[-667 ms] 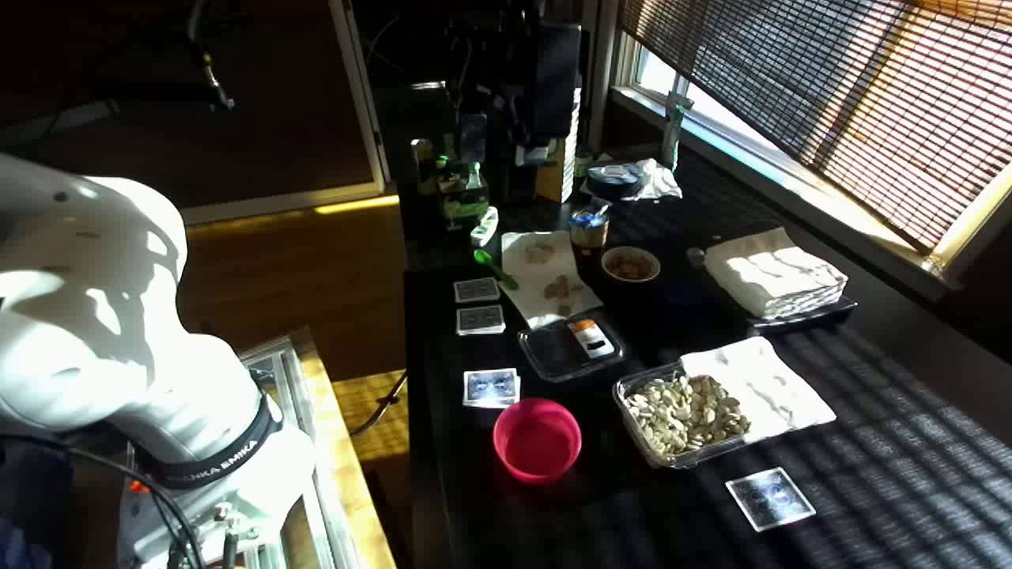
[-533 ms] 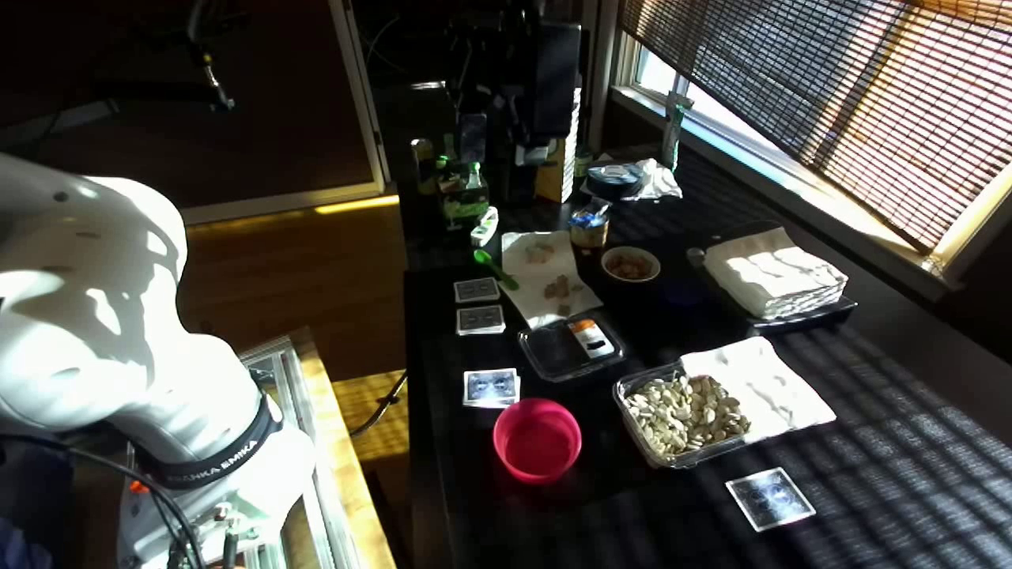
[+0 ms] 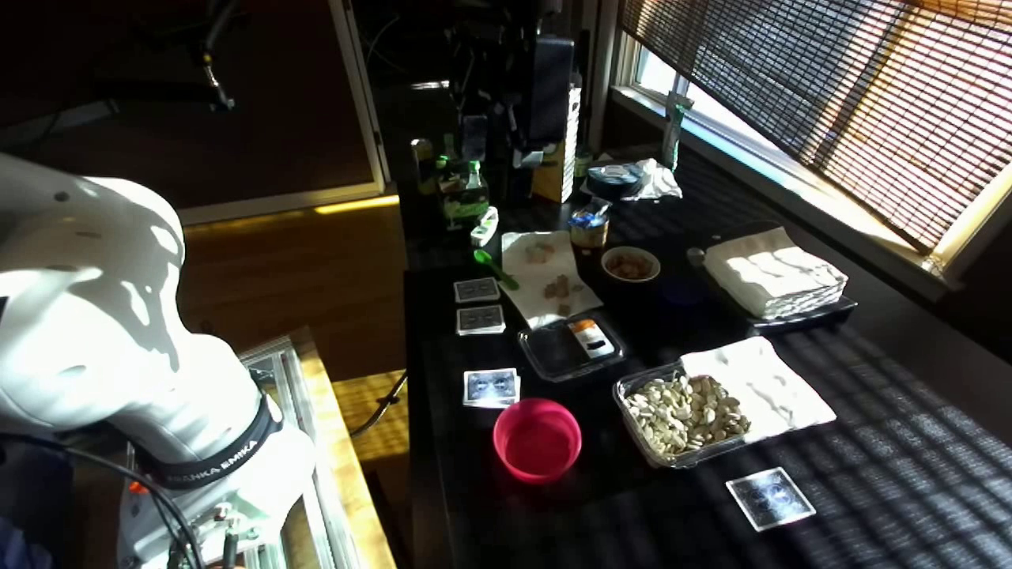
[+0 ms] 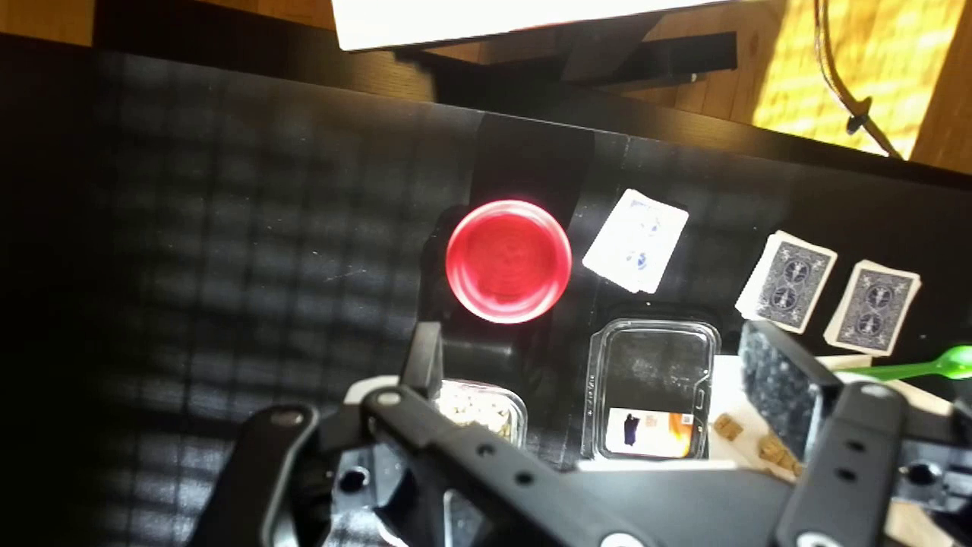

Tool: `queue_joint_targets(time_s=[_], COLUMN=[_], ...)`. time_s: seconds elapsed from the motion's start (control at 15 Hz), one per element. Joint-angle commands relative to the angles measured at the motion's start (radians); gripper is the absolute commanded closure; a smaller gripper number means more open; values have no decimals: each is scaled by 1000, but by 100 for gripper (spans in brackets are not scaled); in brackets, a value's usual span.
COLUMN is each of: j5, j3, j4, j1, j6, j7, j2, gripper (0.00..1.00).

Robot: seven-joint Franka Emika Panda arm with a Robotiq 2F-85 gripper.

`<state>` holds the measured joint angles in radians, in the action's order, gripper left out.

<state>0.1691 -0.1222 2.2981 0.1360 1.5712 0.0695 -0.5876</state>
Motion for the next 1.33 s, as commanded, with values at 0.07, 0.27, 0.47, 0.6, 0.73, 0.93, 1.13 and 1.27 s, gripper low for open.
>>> queue_joint_targets(time_s=[0.07, 0.27, 0.47, 0.6, 0.73, 0.93, 1.13, 1.27], j5=[-50, -15, 39, 45, 23, 24, 29, -18], j3=[92, 148, 166, 150, 139, 135, 128, 106], j4=[23, 10, -11, -13, 17, 2, -13, -29], j1=[-45, -31, 1, 4, -12, -9, 4, 6], j6=[257, 437, 522, 578, 571, 578, 586, 598], j7=[-210, -388, -583, -639, -595, -611, -650, -644], j2=[136, 257, 369, 410, 383, 407, 438, 482], gripper=[0, 0, 0, 0, 0, 0, 0, 0])
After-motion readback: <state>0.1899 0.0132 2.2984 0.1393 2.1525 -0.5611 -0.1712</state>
